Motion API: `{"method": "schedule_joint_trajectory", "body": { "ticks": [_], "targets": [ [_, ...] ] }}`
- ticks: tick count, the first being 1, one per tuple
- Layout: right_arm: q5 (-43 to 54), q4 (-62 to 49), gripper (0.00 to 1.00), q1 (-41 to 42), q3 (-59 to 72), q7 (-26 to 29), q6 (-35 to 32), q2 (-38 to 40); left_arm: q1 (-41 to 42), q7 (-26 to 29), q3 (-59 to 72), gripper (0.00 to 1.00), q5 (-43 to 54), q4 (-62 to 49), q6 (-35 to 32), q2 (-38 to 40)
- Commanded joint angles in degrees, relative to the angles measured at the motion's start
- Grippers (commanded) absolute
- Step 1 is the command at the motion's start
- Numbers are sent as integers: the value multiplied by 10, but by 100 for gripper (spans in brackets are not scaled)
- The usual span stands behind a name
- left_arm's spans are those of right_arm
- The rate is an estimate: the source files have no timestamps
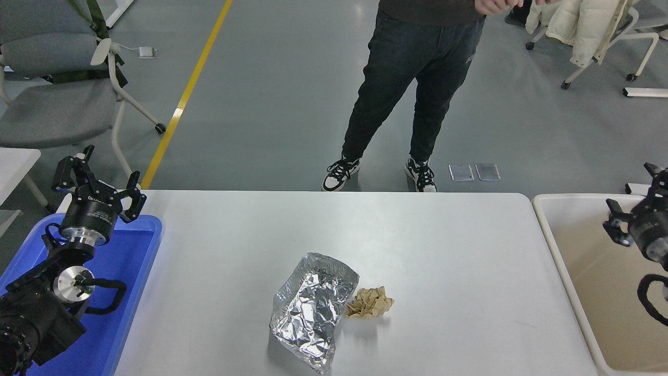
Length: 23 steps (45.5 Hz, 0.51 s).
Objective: Clean the table surface
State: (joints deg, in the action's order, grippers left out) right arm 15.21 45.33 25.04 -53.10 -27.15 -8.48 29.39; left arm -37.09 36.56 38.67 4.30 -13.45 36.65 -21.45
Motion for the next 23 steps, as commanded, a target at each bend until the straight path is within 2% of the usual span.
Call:
{"method": "schedule_joint_trajectory", "body": {
  "ticks": [1, 10, 23],
  "targets": [
    [87, 38, 100, -35, -71, -49, -7, -104, 0, 0, 0, 100, 0, 0, 0, 0],
    [115, 6, 100, -25, -71, -69, -7, -135, 0, 0, 0, 100, 0, -1, 1, 0],
    [111, -7, 100, -13, -51, -64, -2, -136, 0, 0, 0, 100, 0, 0, 1, 0]
  ]
}}
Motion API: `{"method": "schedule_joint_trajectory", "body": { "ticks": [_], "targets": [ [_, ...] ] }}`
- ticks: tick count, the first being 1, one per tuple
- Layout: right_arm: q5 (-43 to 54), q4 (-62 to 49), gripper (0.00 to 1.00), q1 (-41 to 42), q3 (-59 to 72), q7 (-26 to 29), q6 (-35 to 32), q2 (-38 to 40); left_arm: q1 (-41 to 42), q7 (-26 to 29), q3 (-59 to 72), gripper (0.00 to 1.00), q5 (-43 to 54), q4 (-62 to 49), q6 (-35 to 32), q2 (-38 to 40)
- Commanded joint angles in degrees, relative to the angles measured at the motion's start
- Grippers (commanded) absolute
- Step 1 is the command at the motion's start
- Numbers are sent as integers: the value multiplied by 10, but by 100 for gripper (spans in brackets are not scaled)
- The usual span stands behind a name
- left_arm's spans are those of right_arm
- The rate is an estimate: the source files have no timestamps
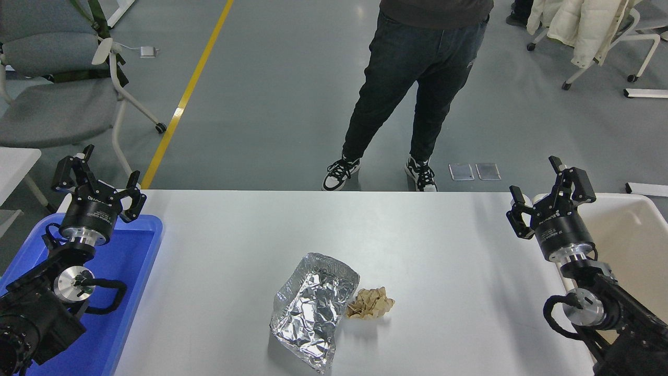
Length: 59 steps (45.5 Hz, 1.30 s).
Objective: Clean the table surface
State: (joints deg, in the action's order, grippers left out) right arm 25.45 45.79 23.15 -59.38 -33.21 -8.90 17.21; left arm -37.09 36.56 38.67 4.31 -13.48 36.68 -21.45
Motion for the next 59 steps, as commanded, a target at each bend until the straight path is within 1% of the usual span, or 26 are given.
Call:
{"method": "schedule_joint_trajectory", "body": {
  "ticks": [1, 6, 9, 14, 17, 20, 21, 25, 30, 33, 35, 44, 49, 59],
  "targets": [
    [3, -11, 100, 8, 21, -4, 4, -13, 0, 0, 0, 100, 0, 0, 0, 0],
    [1, -6, 100, 13, 37, 0, 6, -10, 0, 0, 0, 100, 0, -1, 0, 0],
    [0, 5, 100, 15, 51, 13, 26, -3, 0, 0, 0, 100, 0, 0, 0, 0],
    [0, 80, 100, 17, 88, 80, 66, 33, 0, 0, 0, 100, 0, 0, 0, 0],
    [0, 116, 100, 24, 114, 98, 83, 57, 0, 0, 0, 100, 0, 0, 0, 0],
    [0, 142, 100, 41, 153, 102, 94, 84, 0, 0, 0, 100, 0, 0, 0, 0],
    [1, 159, 100, 52, 181, 109, 99, 105, 0, 0, 0, 100, 0, 0, 0, 0],
    [2, 195, 100, 73, 222, 143, 103, 140, 0, 0, 0, 100, 0, 0, 0, 0],
    [18, 240, 100, 92, 239, 182, 99, 165, 0, 0, 0, 100, 0, 0, 0, 0],
    [56, 286, 100, 127, 273, 235, 98, 185, 0, 0, 0, 100, 0, 0, 1, 0],
    [72, 300, 100, 145, 293, 249, 98, 193, 0, 0, 0, 100, 0, -1, 0, 0],
    [166, 325, 100, 275, 427, 284, 93, 201, 0, 0, 0, 100, 0, -1, 0, 0],
    [241, 325, 100, 344, 514, 285, 91, 185, -1, 0, 0, 100, 0, 0, 1, 0],
    [330, 324, 100, 407, 626, 282, 91, 170, 0, 0, 0, 100, 0, 0, 1, 0]
  ]
}}
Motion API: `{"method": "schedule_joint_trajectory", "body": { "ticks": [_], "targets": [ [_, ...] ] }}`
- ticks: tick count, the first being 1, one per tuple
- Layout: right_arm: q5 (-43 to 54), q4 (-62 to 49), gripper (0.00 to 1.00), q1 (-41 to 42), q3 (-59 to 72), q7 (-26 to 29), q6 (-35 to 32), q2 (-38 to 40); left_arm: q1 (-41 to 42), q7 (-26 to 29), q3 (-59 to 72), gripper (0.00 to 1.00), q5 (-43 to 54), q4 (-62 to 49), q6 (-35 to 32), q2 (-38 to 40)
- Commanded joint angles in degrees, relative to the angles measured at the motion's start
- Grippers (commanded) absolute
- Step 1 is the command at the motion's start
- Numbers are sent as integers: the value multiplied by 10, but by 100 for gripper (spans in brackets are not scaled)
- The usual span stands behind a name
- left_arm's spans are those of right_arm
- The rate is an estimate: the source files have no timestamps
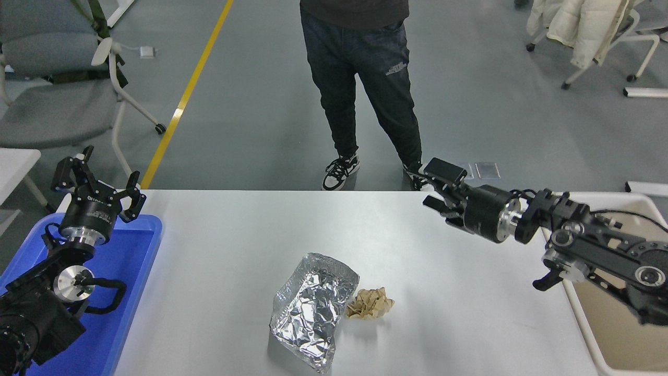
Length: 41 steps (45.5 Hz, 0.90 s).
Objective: Clean the table surface
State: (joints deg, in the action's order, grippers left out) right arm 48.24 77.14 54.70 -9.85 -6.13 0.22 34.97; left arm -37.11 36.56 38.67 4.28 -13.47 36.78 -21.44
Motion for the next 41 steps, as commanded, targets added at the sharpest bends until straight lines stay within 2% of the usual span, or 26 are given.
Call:
{"method": "schedule_joint_trajectory", "body": {
  "ticks": [1, 7, 12, 19, 25, 30, 36, 41],
  "targets": [
    [108, 12, 100, 99, 142, 11, -1, -10, 0, 0, 0, 100, 0, 0, 0, 0],
    [139, 9, 100, 154, 193, 9, -1, -43, 1, 0, 0, 100, 0, 0, -1, 0],
    [154, -5, 100, 202, 222, 9, 0, -109, 0, 0, 0, 100, 0, 0, -1, 0],
    [191, -95, 100, 220, 276, 8, 6, -191, 0, 0, 0, 100, 0, 0, 0, 0],
    [216, -153, 100, 208, 297, 6, 18, -248, 0, 0, 0, 100, 0, -1, 0, 0],
    [262, -184, 100, 163, 334, -1, 67, -280, 0, 0, 0, 100, 0, 0, 0, 0],
    [286, -219, 100, 141, 356, -5, 109, -288, 0, 0, 0, 100, 0, 0, 0, 0],
    [287, -233, 100, 124, 357, -6, 116, -300, 0, 0, 0, 100, 0, 0, 0, 0]
  ]
}}
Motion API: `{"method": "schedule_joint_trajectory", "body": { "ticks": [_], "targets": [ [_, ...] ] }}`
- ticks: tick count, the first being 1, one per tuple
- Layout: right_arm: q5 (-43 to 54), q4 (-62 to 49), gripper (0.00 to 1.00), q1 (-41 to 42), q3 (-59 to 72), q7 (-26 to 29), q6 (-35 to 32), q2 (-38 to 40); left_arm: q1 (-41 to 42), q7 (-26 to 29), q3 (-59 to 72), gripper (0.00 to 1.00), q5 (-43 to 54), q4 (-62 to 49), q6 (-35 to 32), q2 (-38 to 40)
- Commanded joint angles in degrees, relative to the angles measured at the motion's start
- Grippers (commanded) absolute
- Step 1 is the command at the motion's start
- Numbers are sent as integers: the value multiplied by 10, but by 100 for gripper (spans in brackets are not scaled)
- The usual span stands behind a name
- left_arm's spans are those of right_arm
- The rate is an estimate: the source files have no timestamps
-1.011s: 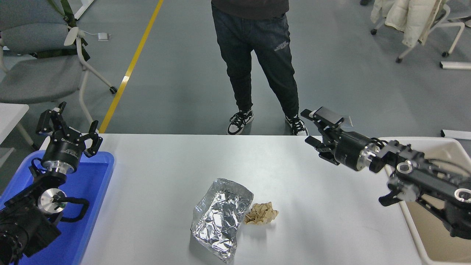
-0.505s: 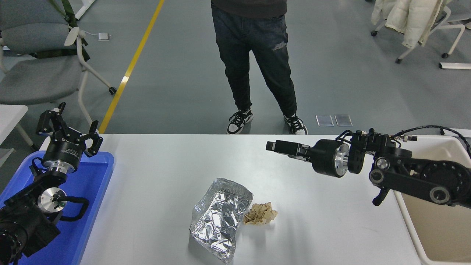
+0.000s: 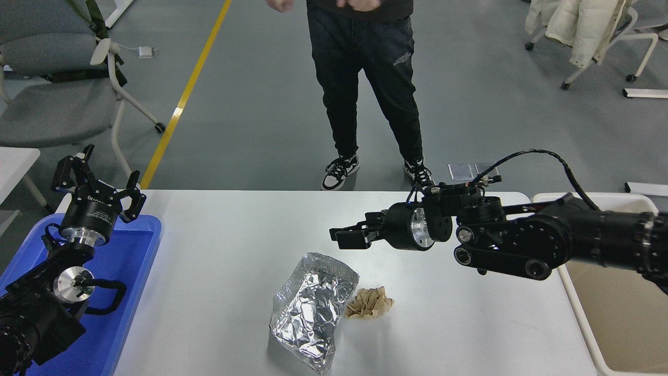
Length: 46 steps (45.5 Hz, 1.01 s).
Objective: Clean the table surface
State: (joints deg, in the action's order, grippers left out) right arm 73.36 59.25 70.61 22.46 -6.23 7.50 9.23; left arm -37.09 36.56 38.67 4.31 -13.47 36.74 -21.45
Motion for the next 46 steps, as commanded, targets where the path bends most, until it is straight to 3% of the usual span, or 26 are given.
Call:
{"method": "schedule_joint_trajectory", "body": {
  "ticks": [1, 11, 25, 40, 46],
  "targets": [
    [35, -55, 100, -39, 34, -5, 43, -46, 0, 0, 0, 100, 0, 0, 0, 0],
    [35, -125, 100, -72, 42, -6, 63, -91, 0, 0, 0, 100, 0, -1, 0, 0],
    [33, -183, 100, -117, 63, -8, 76, -92, 0, 0, 0, 100, 0, -1, 0, 0],
    [20, -195, 100, -142, 58, -65, 81, -92, 0, 0, 0, 100, 0, 0, 0, 0],
    [19, -194, 87, -141, 61, -70, 80, -92, 0, 0, 0, 100, 0, 0, 0, 0]
  ]
}}
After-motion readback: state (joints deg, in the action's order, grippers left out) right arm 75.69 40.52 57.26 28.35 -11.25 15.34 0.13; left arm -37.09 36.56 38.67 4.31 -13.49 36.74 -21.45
